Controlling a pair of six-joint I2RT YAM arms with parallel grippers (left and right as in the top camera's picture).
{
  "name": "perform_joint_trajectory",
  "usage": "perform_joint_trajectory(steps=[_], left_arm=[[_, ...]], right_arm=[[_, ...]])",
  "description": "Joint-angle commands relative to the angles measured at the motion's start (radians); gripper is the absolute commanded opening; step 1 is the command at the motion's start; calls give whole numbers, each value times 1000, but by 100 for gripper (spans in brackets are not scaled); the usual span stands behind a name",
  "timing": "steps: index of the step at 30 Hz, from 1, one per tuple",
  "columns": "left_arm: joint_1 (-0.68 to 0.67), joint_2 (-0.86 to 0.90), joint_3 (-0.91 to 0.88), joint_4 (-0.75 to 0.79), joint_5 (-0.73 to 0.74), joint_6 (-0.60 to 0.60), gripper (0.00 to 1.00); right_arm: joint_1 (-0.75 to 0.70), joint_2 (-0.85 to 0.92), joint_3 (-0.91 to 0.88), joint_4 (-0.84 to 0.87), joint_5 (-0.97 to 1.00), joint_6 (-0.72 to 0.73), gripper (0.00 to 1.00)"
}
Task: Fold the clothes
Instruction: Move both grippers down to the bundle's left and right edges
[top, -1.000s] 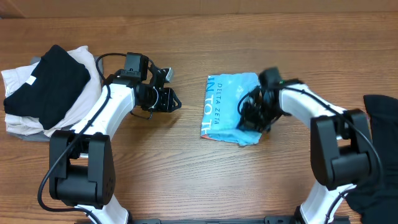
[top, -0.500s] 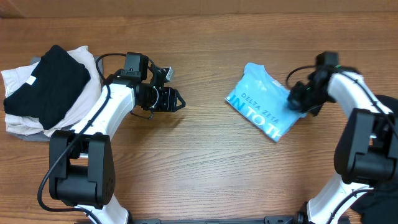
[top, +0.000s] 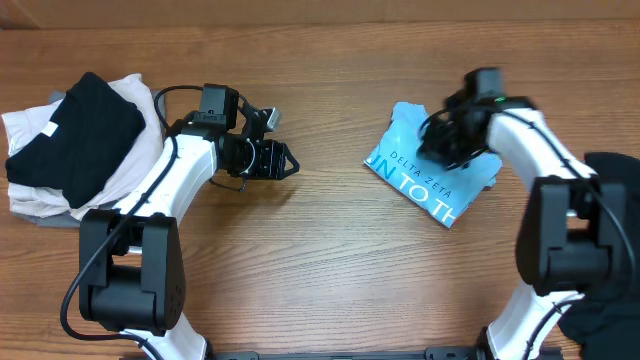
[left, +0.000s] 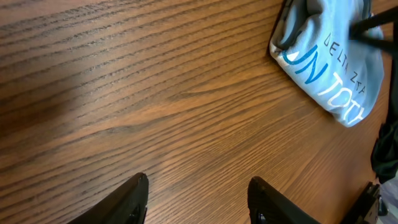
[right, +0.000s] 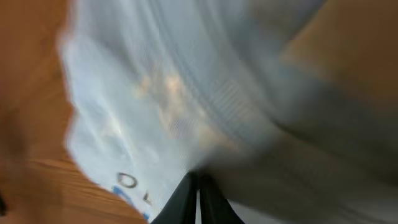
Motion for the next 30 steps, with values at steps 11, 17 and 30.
perform_joint_trajectory(steps=[11,17,30], left_arm=[[-3,-13,17,-11,9,2,59],[-25,-13,16,-4,8,5,61],[-208,5,15,216,-38,10,52]], right_arm=[[200,76,-97,-279,99,-144,4],[232,-34,-95,-224,148,-124,4],[147,-171,-95,-103,25,-68,20]])
